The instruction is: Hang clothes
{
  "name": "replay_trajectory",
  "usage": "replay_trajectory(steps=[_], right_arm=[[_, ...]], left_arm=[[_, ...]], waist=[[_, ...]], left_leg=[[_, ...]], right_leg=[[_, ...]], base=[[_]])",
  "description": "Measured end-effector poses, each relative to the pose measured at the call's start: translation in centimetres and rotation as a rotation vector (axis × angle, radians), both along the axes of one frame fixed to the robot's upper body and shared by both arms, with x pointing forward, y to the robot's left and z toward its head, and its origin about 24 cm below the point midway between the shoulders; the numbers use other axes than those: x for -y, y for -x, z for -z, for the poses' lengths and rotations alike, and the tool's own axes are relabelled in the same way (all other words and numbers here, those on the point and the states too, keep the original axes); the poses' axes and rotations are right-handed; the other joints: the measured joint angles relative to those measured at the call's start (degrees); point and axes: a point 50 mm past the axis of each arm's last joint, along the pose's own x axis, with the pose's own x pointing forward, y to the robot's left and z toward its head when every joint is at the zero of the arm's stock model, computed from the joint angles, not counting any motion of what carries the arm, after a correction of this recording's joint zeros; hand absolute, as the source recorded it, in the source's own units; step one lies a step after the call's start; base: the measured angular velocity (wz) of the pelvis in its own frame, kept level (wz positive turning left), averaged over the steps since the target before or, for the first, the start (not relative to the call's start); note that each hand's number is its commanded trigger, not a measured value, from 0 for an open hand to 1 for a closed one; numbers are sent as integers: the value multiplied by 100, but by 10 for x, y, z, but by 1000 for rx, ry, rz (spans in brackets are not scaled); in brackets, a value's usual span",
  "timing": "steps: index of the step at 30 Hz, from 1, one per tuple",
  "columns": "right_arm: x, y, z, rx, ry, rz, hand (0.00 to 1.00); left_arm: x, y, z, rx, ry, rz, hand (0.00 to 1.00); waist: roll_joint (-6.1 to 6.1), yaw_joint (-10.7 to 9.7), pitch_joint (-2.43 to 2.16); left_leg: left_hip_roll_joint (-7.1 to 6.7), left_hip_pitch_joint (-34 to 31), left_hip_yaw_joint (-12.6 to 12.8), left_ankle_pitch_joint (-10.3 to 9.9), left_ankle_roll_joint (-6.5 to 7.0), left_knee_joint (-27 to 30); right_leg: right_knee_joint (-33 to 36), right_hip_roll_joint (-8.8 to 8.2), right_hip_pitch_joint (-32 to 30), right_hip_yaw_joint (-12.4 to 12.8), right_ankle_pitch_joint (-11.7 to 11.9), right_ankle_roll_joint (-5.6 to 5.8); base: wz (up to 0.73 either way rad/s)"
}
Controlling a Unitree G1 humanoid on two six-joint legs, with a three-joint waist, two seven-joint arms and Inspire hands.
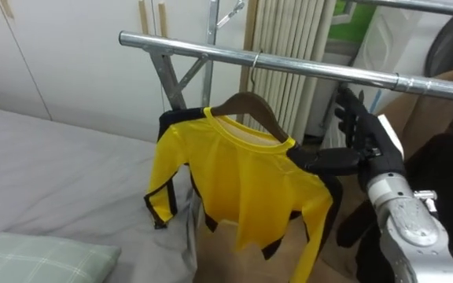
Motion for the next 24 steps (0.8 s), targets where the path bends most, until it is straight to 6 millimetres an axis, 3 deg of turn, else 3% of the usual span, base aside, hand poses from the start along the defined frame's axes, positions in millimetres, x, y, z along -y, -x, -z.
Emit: replay_trajectory(steps=[12, 24], right_arm=[[5, 4, 2, 2, -13, 53, 0], [38, 51, 25, -79, 83, 204, 0]], left_arm=[[0, 5, 0, -21, 0, -6, 0], [-1, 16, -2, -37, 0, -70, 0]], waist=[[-10, -135, -7], [-32, -320, -3]], left_leg=[[1, 26, 4, 1, 0, 8], [18, 60, 166, -13, 0, -41]], right_leg=[[-38, 1, 10, -7, 11, 11], [-50, 61, -24, 155, 13, 15]], base=[[0], [-7]])
